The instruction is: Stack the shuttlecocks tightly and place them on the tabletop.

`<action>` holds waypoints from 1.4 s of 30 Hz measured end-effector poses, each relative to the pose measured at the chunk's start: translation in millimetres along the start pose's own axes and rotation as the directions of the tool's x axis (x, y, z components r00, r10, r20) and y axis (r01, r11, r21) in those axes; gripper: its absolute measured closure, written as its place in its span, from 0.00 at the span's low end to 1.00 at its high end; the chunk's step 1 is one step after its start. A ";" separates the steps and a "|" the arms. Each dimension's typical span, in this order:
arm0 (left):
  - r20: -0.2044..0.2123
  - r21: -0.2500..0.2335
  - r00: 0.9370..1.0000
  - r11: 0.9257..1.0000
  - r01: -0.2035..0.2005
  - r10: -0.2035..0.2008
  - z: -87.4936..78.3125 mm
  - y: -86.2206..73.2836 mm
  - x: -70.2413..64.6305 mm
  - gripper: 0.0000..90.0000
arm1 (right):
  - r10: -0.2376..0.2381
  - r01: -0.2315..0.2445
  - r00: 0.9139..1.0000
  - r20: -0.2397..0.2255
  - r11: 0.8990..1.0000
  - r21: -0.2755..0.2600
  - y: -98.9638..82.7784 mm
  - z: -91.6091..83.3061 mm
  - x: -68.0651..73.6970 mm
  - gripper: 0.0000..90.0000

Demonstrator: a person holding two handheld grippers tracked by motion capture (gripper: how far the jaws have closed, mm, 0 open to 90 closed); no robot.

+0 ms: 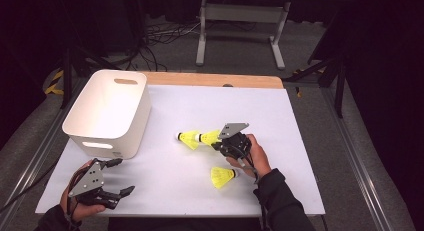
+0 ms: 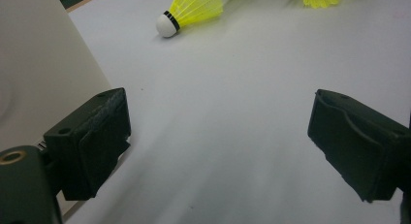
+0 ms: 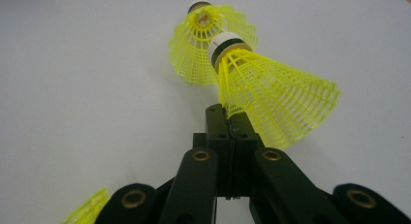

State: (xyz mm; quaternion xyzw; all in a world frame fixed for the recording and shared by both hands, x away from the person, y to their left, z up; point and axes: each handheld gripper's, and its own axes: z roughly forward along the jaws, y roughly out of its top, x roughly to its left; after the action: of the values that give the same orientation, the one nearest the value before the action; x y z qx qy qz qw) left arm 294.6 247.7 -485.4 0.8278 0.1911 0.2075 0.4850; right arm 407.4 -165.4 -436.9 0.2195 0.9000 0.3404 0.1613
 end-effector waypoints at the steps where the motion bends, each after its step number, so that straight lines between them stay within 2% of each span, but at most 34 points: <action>1: 0.000 0.001 1.000 1.000 -0.001 0.001 0.1 0.0 0.0 0.10 | 0.000 0.000 1.000 0.000 1.000 0.000 0.0 0.0 0.0 1.00; 10: 0.004 0.003 1.000 1.000 0.002 -0.002 1.4 -0.5 0.1 0.10 | -0.013 0.013 1.000 -0.009 0.999 0.040 11.0 16.9 -2.9 1.00; 18: 0.008 0.004 1.000 1.000 0.004 -0.004 1.9 -0.6 -0.3 0.10 | -0.017 0.017 1.000 -0.012 0.999 0.050 18.6 25.2 -5.2 1.00; 37: 0.023 0.002 1.000 1.000 0.004 -0.004 2.8 0.0 -1.9 0.10 | -0.031 0.031 1.000 -0.008 0.997 0.065 30.9 36.1 -2.3 0.99; 42: 0.022 -0.005 1.000 1.000 0.001 -0.001 1.7 0.3 -1.8 0.10 | -0.047 0.048 0.999 -0.014 0.997 0.064 35.0 38.5 0.9 0.99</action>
State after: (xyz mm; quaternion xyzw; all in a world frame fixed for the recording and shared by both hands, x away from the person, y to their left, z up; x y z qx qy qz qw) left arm 294.0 245.4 -486.1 0.8288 0.1855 0.1985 0.4892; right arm 433.6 -120.6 -440.6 0.2010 0.9164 0.3086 0.1567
